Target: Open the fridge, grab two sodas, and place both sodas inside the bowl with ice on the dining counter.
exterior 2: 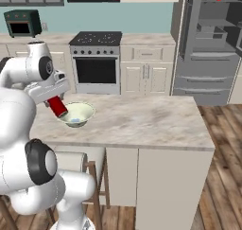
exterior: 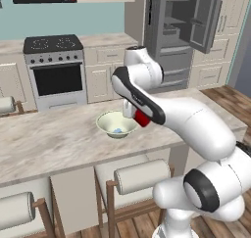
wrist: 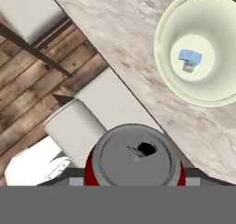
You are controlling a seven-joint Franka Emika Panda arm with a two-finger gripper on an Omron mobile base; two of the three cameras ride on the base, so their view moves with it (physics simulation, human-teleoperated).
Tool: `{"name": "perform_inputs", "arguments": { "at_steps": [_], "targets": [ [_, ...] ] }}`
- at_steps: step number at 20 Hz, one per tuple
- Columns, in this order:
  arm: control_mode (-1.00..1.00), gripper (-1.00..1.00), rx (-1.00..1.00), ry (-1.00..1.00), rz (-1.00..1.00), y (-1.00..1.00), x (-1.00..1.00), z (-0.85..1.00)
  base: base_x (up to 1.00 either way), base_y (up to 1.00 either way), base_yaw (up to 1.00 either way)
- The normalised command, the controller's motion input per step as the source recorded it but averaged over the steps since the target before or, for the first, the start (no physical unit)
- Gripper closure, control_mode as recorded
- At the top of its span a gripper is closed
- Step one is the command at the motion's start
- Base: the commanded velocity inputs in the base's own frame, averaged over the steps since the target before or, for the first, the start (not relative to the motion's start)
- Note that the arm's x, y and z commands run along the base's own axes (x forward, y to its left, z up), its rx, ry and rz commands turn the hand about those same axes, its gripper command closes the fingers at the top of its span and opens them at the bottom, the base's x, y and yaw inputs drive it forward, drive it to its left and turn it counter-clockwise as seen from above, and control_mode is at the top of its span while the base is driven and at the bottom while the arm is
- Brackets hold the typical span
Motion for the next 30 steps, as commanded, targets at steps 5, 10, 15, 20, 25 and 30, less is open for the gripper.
{"name": "perform_inputs", "arguments": {
  "at_steps": [5, 10, 15, 20, 25, 30],
  "targets": [
    [-1.00, 1.00, 0.00, 0.00, 0.02, 0.00, 0.46, -0.22, 0.00, 0.00, 0.00],
    [-1.00, 1.00, 0.00, 0.00, 0.02, 0.00, 0.29, -0.35, 0.00, 0.00, 0.00],
    [-1.00, 1.00, 0.00, 0.00, 0.01, 0.00, 0.19, -0.35, 0.00, 0.00, 0.00],
    [-1.00, 1.00, 0.00, 0.00, 0.00, 0.01, 0.31, -0.16, 0.00, 0.00, 0.00],
    [-1.00, 1.00, 0.00, 0.02, 0.00, 0.05, 0.40, -0.07, 0.00, 0.00, 0.00],
    [-1.00, 1.00, 0.00, 0.02, 0.00, 0.08, 0.37, -0.12, 0.00, 0.00, 0.00]
  ]
}}
